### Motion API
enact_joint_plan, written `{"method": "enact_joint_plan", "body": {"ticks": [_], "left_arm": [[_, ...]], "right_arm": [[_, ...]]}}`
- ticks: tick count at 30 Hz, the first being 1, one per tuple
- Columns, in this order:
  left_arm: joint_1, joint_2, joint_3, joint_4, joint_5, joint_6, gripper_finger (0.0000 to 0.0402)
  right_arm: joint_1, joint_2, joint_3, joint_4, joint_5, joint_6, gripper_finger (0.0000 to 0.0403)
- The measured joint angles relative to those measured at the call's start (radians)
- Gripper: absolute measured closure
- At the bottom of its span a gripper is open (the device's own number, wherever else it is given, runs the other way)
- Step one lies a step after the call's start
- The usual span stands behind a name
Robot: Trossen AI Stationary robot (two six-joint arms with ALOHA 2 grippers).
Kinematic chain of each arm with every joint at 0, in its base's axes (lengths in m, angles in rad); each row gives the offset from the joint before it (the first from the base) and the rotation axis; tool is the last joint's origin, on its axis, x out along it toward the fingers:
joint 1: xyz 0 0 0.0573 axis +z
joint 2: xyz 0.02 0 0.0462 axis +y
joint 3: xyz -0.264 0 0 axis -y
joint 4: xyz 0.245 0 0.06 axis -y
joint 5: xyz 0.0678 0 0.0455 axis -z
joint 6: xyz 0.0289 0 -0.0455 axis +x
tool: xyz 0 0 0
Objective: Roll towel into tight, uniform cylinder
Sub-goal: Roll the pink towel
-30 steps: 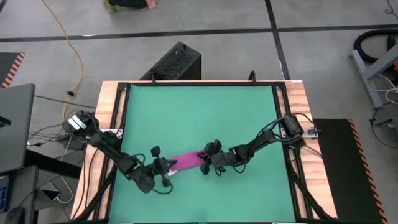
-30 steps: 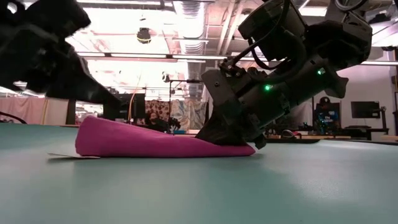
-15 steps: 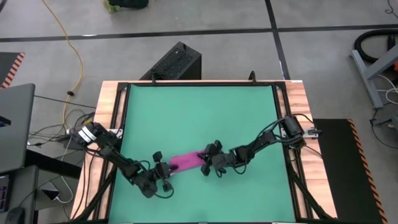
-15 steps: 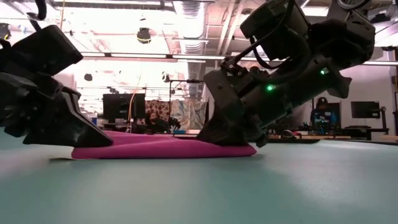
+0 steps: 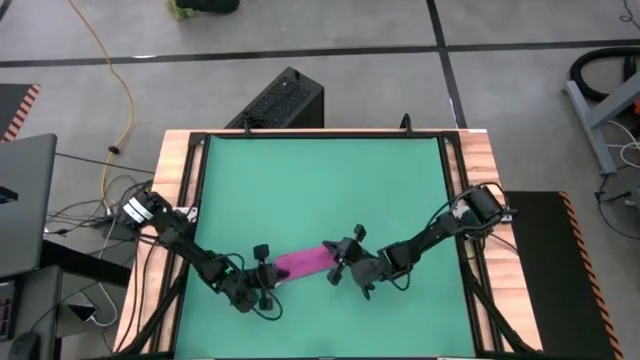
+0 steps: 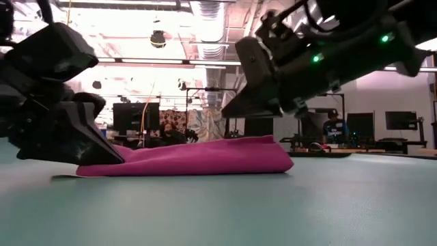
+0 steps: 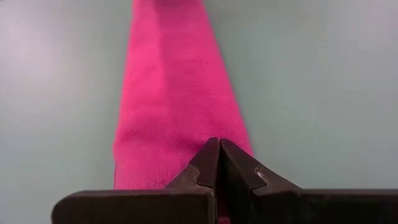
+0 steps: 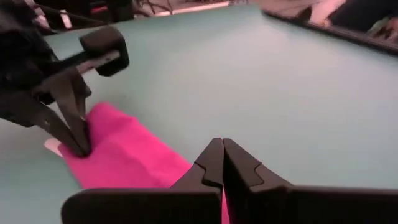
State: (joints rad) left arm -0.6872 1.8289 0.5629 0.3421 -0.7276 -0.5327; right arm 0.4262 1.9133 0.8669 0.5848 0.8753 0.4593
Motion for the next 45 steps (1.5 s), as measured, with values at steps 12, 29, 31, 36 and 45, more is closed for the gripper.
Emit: {"method": "enact_joint_plan", "body": {"ticks": [12, 29, 31, 36, 45], "left_arm": [[0.165, -0.124, -0.003, -0.209, 0.152, 0.386, 0.0401], [0.22, -0.134, -0.006, -0.195, 0.174, 0.544, 0.0401], [0.22, -0.134, -0.006, -0.194, 0.174, 0.544, 0.0401], [0.22, -0.135, -0.006, -0.188, 0.173, 0.55, 0.0401], [0.213, -0.172, -0.007, -0.174, 0.116, 0.538, 0.0401]], "right_arm": [[-0.025, 0.007, -0.096, 0.389, -0.143, -0.154, 0.0383], [-0.205, 0.006, -0.117, 0.346, -0.463, -0.202, 0.0386], [-0.217, 0.024, -0.116, 0.359, -0.485, -0.196, 0.0386], [-0.22, 0.111, -0.113, 0.365, -0.492, -0.123, 0.0386], [-0.212, 0.212, -0.11, 0.423, -0.473, -0.025, 0.0386]]}}
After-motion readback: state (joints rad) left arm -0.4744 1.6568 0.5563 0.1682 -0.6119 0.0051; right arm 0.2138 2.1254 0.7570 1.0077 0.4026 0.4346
